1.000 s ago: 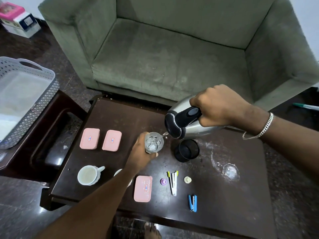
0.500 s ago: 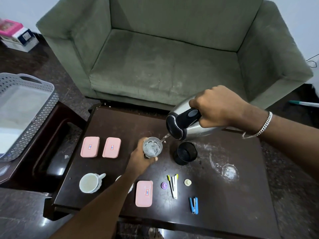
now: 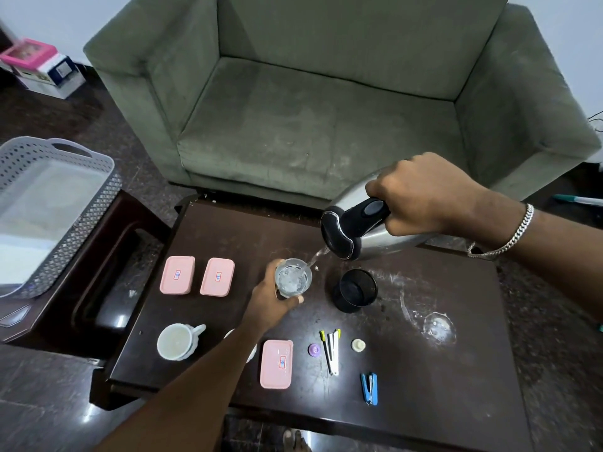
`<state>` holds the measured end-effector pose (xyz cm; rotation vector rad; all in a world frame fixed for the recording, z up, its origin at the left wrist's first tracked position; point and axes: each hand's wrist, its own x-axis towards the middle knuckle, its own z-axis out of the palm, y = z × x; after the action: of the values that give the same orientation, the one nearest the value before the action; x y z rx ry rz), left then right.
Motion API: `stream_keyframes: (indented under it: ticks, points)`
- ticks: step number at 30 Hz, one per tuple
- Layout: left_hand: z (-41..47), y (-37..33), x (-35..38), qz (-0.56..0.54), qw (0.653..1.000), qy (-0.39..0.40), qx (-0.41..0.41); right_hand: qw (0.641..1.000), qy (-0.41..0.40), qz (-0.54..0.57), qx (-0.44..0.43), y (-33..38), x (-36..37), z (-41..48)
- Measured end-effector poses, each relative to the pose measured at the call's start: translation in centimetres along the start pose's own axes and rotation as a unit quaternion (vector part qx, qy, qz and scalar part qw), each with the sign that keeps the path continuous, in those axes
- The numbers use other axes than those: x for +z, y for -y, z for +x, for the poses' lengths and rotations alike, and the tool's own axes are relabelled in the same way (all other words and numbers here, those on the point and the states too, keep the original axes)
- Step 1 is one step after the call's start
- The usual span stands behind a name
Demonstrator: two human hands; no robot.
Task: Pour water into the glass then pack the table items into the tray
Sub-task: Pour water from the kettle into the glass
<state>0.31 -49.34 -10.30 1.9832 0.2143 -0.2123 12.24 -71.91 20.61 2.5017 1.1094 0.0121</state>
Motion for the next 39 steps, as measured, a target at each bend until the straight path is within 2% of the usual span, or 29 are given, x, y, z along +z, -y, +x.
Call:
stream_keyframes:
  ticks: [17,27,35,39]
  points:
    - [-0.3,0.2,0.1,-0.014,1.0,0.002,-0.006,0.999,-0.041,0.011,0.005,-0.1,0.6,-0.1]
    - [-0.1,0.5,0.3,-0.039,0.999,0.011,-0.009,0.989,-0.051,0.13,0.052,0.4,3.4,-0.8]
    - [-0.3,0.7,0.0,-0.078,0.997,0.023,-0.016,0.954,-0.112,0.243,0.138,0.6,5.1,-1.7]
    - [-1.1,-0.5,-1.4,-0.118,0.992,-0.025,-0.048,0.918,-0.114,0.321,0.205,0.9,4.9,-2.3]
